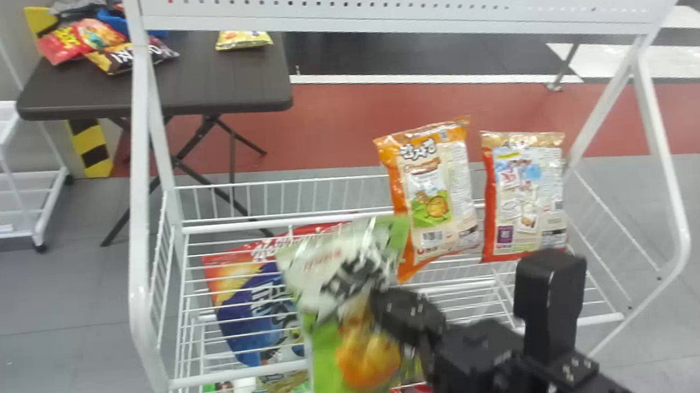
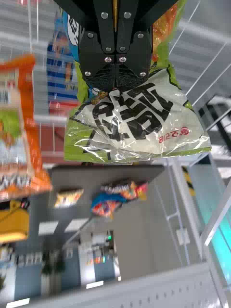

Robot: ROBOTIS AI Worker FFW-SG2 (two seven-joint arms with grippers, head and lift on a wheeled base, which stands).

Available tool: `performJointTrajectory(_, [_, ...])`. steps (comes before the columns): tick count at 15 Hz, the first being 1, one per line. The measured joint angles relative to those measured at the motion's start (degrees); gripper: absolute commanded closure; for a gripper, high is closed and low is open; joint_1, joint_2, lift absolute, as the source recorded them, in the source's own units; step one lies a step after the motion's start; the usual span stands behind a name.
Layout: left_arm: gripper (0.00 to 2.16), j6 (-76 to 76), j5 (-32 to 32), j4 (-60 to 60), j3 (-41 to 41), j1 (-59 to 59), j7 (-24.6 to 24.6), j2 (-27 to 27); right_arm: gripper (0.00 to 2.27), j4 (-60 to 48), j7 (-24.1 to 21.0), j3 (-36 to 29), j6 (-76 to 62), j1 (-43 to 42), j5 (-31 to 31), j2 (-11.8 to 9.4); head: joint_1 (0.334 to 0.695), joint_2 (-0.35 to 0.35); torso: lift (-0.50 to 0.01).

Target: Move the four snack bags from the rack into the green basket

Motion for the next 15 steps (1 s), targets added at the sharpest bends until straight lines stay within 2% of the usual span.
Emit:
performJointTrajectory(4, [1.85,-0.1,-0.14,-0.07,-0.03,0.39,0.2,-0.21,2.13,-1.26,3.63,-2.39,11.32,7.23,0.78,-0.56,0.695,-0.35,0.0])
performJointTrajectory(9, [1.85,-0.16,-0.29,0.01,-0.05,0.53,0.45,-0.52,2.13,6.16,6.41,-2.26,18.3,9.99,4.8,-1.3,0.695,-0.35,0.0])
performJointTrajectory(12, [1.85,-0.16,-0.42,0.12,-0.1,0.52,0.46,-0.68,2.13,14.91,6.29,0.86,13.3,9.27,4.6,-2.04,0.695,-0.35,0.0])
performJointTrajectory(15, [1.85,-0.16,-0.65,-0.02,-0.56,0.65,0.45,-0.73,2.13,21.25,4.64,4.82,0.63,7.35,4.05,-1.79,0.695,-0.35,0.0])
